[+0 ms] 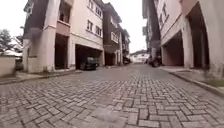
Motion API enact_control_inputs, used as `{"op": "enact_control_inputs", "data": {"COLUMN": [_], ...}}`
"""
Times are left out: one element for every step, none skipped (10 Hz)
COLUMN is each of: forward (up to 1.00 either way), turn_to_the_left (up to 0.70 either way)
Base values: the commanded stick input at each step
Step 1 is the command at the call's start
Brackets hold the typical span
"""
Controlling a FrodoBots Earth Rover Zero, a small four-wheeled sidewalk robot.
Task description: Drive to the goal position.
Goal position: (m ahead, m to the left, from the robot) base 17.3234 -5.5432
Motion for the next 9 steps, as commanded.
{"op": "enact_control_inputs", "data": {"forward": [0.70, 0.70, 0.70, 0.70, 0.70, 0.70, 0.70, 0.70, 0.70], "turn_to_the_left": [-0.16, -0.35, -0.35, -0.29, -0.10, -0.08, -0.23, -0.35, -0.35]}}
